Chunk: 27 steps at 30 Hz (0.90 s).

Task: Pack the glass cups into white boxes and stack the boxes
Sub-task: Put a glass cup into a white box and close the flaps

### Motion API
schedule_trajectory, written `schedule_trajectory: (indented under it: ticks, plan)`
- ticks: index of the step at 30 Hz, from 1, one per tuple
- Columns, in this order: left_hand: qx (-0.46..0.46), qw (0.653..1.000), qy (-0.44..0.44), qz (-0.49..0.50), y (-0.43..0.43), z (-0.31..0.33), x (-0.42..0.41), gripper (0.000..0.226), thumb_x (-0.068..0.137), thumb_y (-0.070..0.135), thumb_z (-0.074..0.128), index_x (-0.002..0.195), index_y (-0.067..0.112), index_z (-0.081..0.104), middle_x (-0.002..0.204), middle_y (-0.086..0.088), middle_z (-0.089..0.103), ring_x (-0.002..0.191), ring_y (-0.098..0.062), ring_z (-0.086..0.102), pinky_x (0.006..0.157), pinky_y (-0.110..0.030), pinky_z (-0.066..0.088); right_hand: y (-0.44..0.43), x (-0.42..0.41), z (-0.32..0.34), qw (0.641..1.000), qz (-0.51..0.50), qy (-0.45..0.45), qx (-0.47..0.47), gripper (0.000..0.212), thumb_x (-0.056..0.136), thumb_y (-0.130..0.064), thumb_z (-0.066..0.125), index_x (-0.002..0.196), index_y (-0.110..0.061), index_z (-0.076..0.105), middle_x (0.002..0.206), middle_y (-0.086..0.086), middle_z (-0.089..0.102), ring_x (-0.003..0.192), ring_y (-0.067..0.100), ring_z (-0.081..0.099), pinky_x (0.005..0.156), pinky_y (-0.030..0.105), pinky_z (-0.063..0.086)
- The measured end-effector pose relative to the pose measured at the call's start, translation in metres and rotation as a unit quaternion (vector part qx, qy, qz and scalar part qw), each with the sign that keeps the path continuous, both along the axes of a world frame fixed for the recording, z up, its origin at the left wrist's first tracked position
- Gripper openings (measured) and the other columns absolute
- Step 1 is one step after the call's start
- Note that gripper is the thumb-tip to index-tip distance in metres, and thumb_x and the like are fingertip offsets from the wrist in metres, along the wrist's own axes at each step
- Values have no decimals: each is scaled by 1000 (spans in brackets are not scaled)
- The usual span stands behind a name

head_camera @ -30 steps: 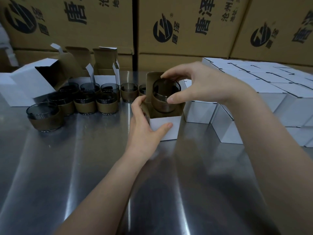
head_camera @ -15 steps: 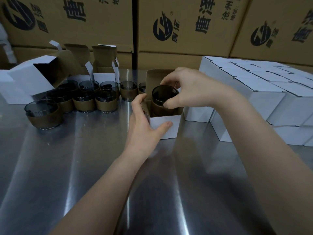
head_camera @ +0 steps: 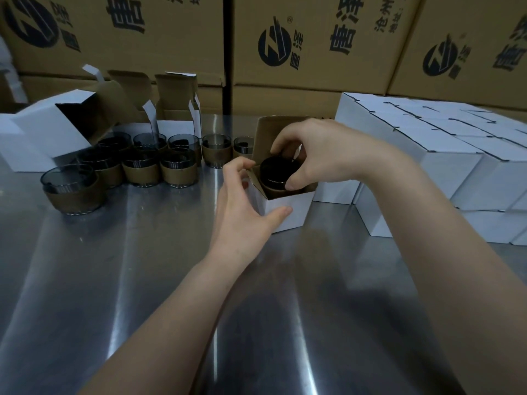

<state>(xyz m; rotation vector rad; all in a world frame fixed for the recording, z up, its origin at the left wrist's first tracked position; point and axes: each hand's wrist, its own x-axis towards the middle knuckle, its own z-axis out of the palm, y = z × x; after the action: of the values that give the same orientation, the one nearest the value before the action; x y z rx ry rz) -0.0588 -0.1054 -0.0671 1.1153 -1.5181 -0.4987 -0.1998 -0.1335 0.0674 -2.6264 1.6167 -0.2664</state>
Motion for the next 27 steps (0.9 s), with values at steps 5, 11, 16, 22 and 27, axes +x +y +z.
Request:
schedule_trajectory:
  ticks: [5, 11, 16, 22, 27]
  plan:
    - [-13, 1000, -2, 3, 1, 1, 0, 81, 69, 27, 88, 115, 50, 26, 124, 10, 49, 120, -10, 50, 93, -15, 38, -1, 1, -4, 1000, 8, 4, -4, 47, 65, -31, 86, 103, -31, 59, 106, -8, 61, 93, 16, 50, 87, 37, 46]
    - [-16, 1000, -19, 9, 1, 1, 0, 81, 69, 28, 88, 119, 44, 26, 125, 10, 48, 121, -10, 48, 93, -12, 37, -2, 2, -7, 1000, 0, 31, -5, 47, 65, -31, 87, 104, -27, 62, 105, -6, 60, 93, 17, 48, 81, 32, 38]
    - [-15, 1000, -23, 8, 1, 2, -1, 81, 69, 28, 88, 118, 46, 25, 127, 8, 49, 122, -11, 49, 95, -15, 38, -2, 2, -9, 999, 3, 44, 3, 45, 68, -30, 86, 107, -23, 64, 98, -6, 56, 93, 18, 49, 78, 29, 36]
    - [-4, 1000, -26, 1, 2, 2, -1, 82, 70, 31, 87, 117, 49, 24, 130, 6, 49, 124, -12, 48, 93, -13, 36, -7, 0, -10, 999, 2, 43, 20, 44, 68, -29, 87, 105, -24, 64, 82, -16, 47, 82, 14, 51, 67, 27, 40]
    - [10, 1000, -24, -6, 2, 2, -2, 82, 69, 32, 88, 120, 46, 25, 130, 5, 49, 124, -13, 48, 91, -13, 37, -12, -6, -12, 999, -3, 26, 38, 42, 68, -28, 87, 103, -25, 64, 82, -18, 48, 72, 0, 48, 56, 19, 39]
